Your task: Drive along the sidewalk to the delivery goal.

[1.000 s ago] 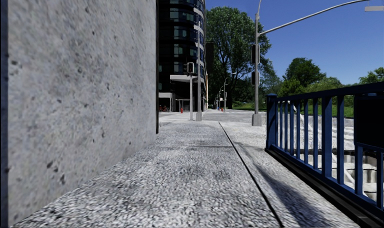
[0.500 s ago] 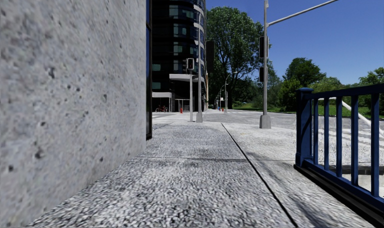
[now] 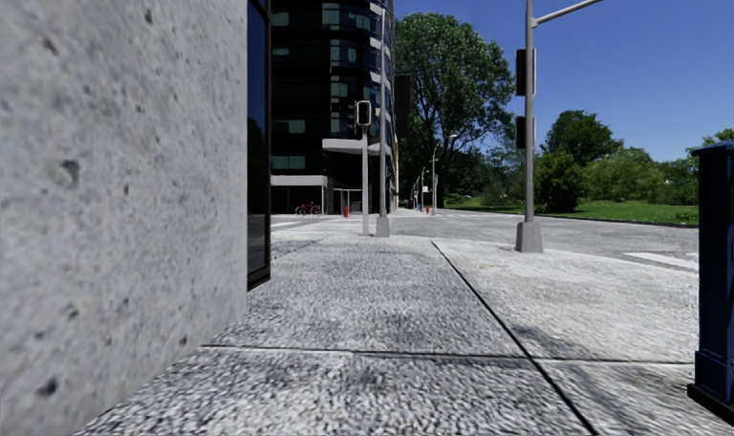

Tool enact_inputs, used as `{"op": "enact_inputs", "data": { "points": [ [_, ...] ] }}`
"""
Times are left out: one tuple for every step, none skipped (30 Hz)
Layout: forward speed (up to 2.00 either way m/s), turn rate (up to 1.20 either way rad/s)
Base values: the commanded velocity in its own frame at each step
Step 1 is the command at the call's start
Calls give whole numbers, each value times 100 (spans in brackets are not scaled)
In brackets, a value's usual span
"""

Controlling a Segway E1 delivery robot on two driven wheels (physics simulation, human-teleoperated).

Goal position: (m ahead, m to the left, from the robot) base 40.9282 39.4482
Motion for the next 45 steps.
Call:
{"op": "enact_inputs", "data": {
  "points": [
    [200, 0],
    [200, 0],
    [200, 0],
    [200, 0],
    [200, 0],
    [200, 0],
    [200, 0],
    [200, 0],
    [200, 0],
    [200, 0],
    [200, 0],
    [200, 0],
    [200, 0],
    [200, 0],
    [200, 0],
    [200, 0],
    [200, 0],
    [200, 0],
    [200, 0],
    [200, 0],
    [200, 0],
    [200, 0],
    [200, 0],
    [200, 0],
    [200, 3],
    [200, 3],
    [200, 15],
    [200, 22],
    [200, 24],
    [200, 24],
    [200, 24],
    [200, 24],
    [200, 24],
    [200, 24],
    [200, 24],
    [200, 27],
    [200, 27],
    [200, 27],
    [200, 28],
    [200, 28],
    [200, 28],
    [200, 28],
    [200, 28],
    [200, 28],
    [200, 28]
  ]
}}
